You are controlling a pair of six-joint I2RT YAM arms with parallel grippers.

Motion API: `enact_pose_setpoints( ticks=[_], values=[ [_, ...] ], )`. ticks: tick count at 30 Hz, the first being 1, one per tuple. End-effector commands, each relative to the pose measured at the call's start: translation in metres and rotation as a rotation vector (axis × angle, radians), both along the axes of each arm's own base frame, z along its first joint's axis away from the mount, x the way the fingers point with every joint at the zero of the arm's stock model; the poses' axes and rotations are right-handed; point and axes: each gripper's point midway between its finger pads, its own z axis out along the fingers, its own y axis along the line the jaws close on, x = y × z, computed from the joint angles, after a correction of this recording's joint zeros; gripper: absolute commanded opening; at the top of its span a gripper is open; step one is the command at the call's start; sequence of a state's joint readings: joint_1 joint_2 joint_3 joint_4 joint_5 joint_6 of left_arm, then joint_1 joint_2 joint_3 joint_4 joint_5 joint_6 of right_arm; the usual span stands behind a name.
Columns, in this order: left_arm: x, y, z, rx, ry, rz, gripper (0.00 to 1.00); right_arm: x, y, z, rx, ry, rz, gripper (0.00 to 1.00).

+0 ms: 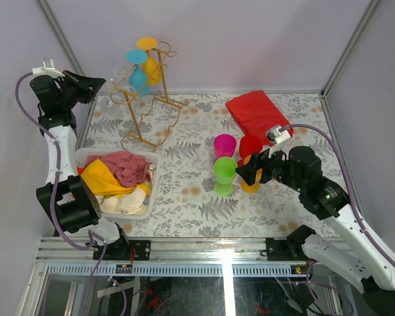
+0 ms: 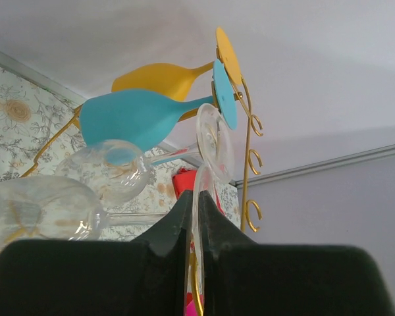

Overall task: Take the wine glass off the wine glass rack
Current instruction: Pick up the wine glass from the wine rack.

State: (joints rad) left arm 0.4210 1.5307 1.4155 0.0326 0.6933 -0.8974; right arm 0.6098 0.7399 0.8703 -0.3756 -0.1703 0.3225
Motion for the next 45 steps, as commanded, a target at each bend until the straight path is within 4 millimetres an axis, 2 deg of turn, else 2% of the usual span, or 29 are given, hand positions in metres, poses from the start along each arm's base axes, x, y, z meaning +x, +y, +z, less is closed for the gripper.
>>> enact_pose_setpoints(
  ticks=[1, 9, 16, 19, 23, 30, 36, 45],
  values=[
    [-0.001, -0.001, 0.028, 0.040, -0.074, -0.025, 0.02, -0.001, 0.002, 0.027, 0.042, -0.062, 0.015, 0.79],
    [-0.003, -0.007, 0.021, 0.047, -0.051, -0.067, 0.10, -0.001, 0.001, 0.028, 0.043, -0.065, 0.011, 0.79],
    [-0.002, -0.013, 0.014, 0.059, -0.023, -0.099, 0.13, -0.002, 0.001, 0.026, 0.042, -0.060, 0.011, 0.79],
    [-0.002, -0.015, 0.012, 0.056, -0.020, -0.107, 0.12, -0.002, 0.000, 0.026, 0.039, -0.061, 0.007, 0.79],
    [-0.003, -0.016, 0.013, 0.055, -0.022, -0.105, 0.00, -0.001, 0.000, 0.024, 0.032, -0.055, 0.003, 0.79],
    [-0.003, -0.019, 0.034, -0.018, -0.097, -0.107, 0.00, -0.002, -0.002, 0.023, 0.024, -0.054, -0.001, 0.79],
    [0.000, -0.013, 0.050, -0.058, -0.133, -0.068, 0.00, -0.002, -0.007, 0.022, 0.006, -0.066, -0.014, 0.79],
    [0.003, -0.002, 0.055, -0.046, -0.136, 0.004, 0.00, -0.001, -0.011, 0.022, -0.013, -0.081, -0.022, 0.79]
  ],
)
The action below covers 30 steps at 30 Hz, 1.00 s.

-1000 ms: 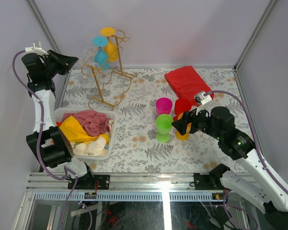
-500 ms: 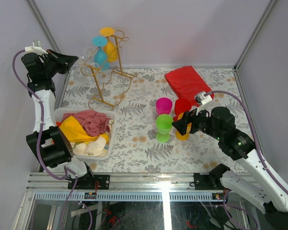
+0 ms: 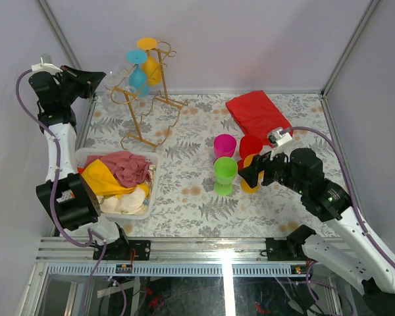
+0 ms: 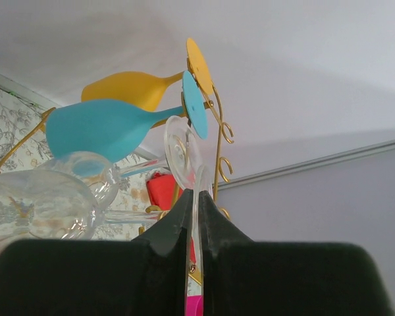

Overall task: Take the wine glass off the wine glass rack
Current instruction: Pick up the wine glass from the wine rack.

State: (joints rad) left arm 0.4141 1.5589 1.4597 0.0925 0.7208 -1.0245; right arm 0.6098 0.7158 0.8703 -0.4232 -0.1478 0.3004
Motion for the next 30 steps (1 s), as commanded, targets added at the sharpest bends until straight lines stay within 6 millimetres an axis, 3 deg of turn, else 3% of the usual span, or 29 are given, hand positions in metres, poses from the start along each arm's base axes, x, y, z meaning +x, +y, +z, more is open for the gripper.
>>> enact_pose_setpoints(
  ticks=[1, 8, 30],
  values=[
    [-0.004, 0.006, 0.033, 0.056, -0.100, 0.055, 0.00, 0.003, -0.002, 0.027, 0.020, -0.082, -0.007, 0.79],
    [-0.005, 0.017, 0.036, 0.087, -0.095, 0.106, 0.00, 0.003, -0.003, 0.027, 0.015, -0.083, -0.007, 0.80],
    [-0.021, 0.024, 0.061, 0.141, -0.159, 0.159, 0.00, 0.002, -0.004, 0.033, 0.023, -0.098, -0.009, 0.80]
  ],
)
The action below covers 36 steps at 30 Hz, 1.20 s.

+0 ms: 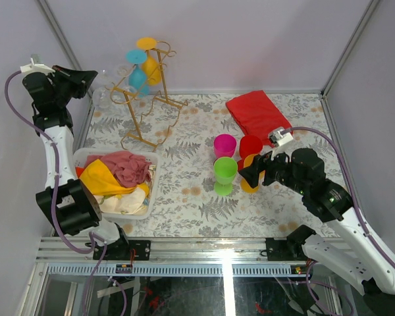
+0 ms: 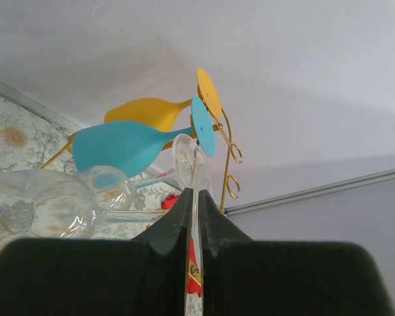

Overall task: Take the wine glass off the wine glass rack
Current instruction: Pick up the wine glass from the wine rack.

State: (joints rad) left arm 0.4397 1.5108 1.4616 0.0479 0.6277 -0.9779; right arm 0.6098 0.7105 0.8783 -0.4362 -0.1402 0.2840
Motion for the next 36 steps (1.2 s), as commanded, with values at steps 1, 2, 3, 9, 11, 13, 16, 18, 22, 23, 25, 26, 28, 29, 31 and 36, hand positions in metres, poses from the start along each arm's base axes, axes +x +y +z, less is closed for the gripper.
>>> enact_pose_setpoints(
  ticks=[1, 2, 3, 9, 11, 13, 16, 18, 22, 23, 25, 26, 28, 29, 31, 36],
  values=[
    [-0.016, 0.002, 0.053, 0.117, -0.145, 0.047, 0.00, 0.002, -0.002, 0.031, 0.035, -0.085, -0.008, 0.80],
    [-0.018, 0.004, 0.055, 0.134, -0.149, 0.064, 0.00, 0.002, -0.002, 0.032, 0.037, -0.085, -0.007, 0.80],
    [-0.021, 0.006, 0.057, 0.153, -0.152, 0.087, 0.00, 0.002, -0.002, 0.032, 0.038, -0.087, -0.006, 0.80],
    [-0.054, 0.012, 0.068, 0.260, -0.144, 0.211, 0.00, 0.001, -0.001, 0.033, 0.044, -0.083, -0.005, 0.80],
    [-0.069, 0.013, 0.065, 0.286, -0.116, 0.249, 0.00, 0.000, -0.002, 0.033, 0.047, -0.082, -0.007, 0.80],
    [-0.085, 0.010, 0.062, 0.307, -0.099, 0.277, 0.00, 0.000, -0.002, 0.034, 0.050, -0.081, -0.009, 0.80],
    [-0.107, -0.006, 0.057, 0.315, -0.094, 0.237, 0.00, -0.002, -0.003, 0.036, 0.064, -0.082, -0.013, 0.80],
    [-0.120, -0.024, 0.050, 0.321, -0.071, 0.161, 0.00, -0.003, -0.001, 0.039, 0.085, -0.082, -0.012, 0.80],
    [-0.153, -0.054, 0.033, 0.341, -0.035, 0.054, 0.00, -0.007, 0.001, 0.041, 0.132, -0.071, -0.006, 0.79],
    [-0.163, -0.059, 0.032, 0.353, -0.042, 0.045, 0.00, -0.009, 0.002, 0.042, 0.147, -0.069, -0.004, 0.79],
    [-0.181, -0.073, 0.024, 0.359, -0.034, 0.005, 0.00, -0.012, 0.004, 0.044, 0.179, -0.066, 0.003, 0.79],
    [-0.189, -0.081, 0.021, 0.361, -0.037, -0.031, 0.00, -0.013, 0.005, 0.046, 0.195, -0.066, 0.006, 0.79],
    [-0.205, -0.099, 0.014, 0.347, -0.030, -0.110, 0.00, -0.016, 0.007, 0.048, 0.232, -0.063, 0.011, 0.79],
    [-0.213, -0.108, 0.010, 0.335, -0.033, -0.151, 0.00, -0.018, 0.008, 0.050, 0.250, -0.063, 0.016, 0.79],
    [-0.224, -0.123, -0.001, 0.300, -0.024, -0.198, 0.00, -0.021, 0.010, 0.051, 0.284, -0.058, 0.023, 0.79],
    [-0.248, -0.150, -0.013, 0.253, -0.049, -0.318, 0.00, -0.028, 0.015, 0.054, 0.355, -0.044, 0.050, 0.79]
  ],
)
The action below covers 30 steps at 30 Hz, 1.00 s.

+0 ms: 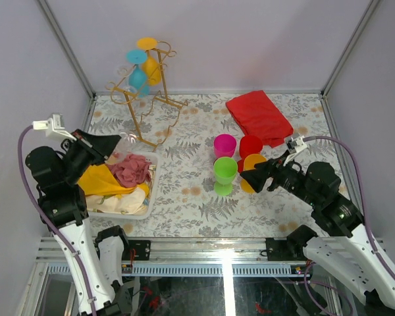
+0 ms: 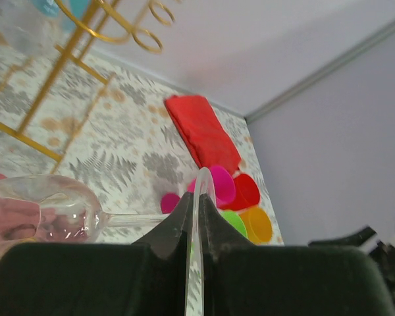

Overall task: Take the wine glass off the wine glass rack
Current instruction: Pick up the wine glass from the wine rack, then place the wine glass at the center of the board.

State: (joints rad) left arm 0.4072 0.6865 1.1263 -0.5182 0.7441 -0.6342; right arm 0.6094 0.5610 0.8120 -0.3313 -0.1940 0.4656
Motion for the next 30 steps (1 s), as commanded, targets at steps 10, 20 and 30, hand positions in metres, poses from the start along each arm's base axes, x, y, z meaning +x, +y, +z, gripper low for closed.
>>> enact_pose_setpoints(
  ticks=[10, 20, 30],
  values=[
    [-0.040, -0.080, -0.028, -0.049, 0.060, -0.508, 0.00, -0.018, 0.032, 0.022, 0.162, 0.027, 0.175, 0.79],
    [-0.069, -0.153, -0.046, -0.010, 0.111, -0.811, 0.00, -0.027, 0.067, 0.024, 0.266, 0.142, 0.372, 0.76],
    [-0.081, -0.222, -0.037, -0.023, -0.051, -0.875, 0.00, -0.042, 0.081, 0.041, 0.335, 0.193, 0.510, 0.73]
  ],
)
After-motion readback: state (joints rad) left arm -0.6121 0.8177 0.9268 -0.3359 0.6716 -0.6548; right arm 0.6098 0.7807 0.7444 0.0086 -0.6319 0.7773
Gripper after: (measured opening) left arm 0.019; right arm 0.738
